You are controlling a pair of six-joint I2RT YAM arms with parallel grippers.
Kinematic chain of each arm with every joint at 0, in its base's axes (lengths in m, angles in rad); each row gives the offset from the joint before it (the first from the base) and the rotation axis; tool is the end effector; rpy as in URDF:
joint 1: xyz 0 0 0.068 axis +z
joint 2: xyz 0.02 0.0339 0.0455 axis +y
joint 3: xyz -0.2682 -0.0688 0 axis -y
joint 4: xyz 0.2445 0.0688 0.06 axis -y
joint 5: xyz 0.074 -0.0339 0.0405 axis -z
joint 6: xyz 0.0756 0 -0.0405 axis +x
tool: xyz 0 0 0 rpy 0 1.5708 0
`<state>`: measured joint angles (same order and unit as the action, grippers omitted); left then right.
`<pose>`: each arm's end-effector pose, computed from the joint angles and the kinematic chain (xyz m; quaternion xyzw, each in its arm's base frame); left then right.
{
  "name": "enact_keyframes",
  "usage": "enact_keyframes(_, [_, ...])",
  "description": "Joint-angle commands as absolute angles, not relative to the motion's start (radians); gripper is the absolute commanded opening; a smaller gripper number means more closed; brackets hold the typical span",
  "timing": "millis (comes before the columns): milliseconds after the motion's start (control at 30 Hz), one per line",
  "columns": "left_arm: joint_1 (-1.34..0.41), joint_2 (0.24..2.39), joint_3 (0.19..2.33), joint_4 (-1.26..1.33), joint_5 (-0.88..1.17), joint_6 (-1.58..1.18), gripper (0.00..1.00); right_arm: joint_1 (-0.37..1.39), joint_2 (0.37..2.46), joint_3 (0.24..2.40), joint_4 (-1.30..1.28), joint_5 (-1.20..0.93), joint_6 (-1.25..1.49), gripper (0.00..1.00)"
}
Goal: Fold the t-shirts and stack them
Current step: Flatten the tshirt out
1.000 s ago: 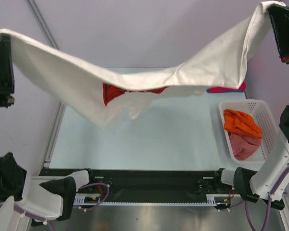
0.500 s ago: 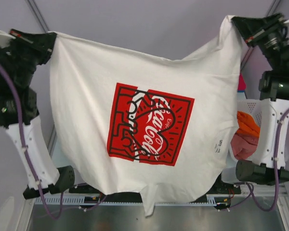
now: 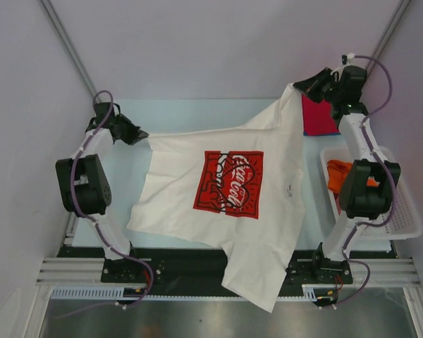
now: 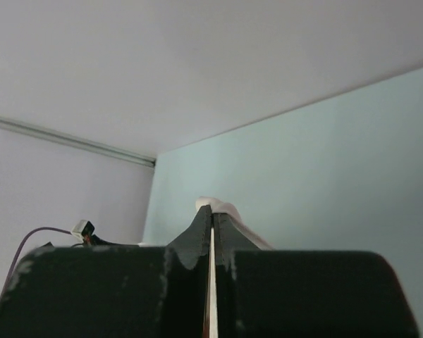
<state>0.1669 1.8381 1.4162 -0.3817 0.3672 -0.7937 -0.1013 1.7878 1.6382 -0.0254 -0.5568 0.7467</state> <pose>0.4372 0.0461 0.2227 -0.3607 0.8402 -0.2745 0.2978 0.4662 -0.0072 0.3742 0.1421 0.7441 0.3956 0.5192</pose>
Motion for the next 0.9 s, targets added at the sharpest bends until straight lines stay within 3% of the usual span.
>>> enact_keyframes(0, [0.155,1.945,1.509,-0.218,0.397,-0.749,0.0,-0.084,1.97,1.759,0.016,-0.509,0.678,0.0])
enact_keyframes(433, [0.161,2.183,1.831,-0.276,0.376,-0.753,0.0,-0.034,2.384,2.345,-0.201,-0.479,0.675,0.0])
enact_keyframes(867, [0.189,2.257,1.993,-0.376,0.371,-0.701,0.0,-0.023,2.424,2.349,-0.181,-0.485,0.715,0.0])
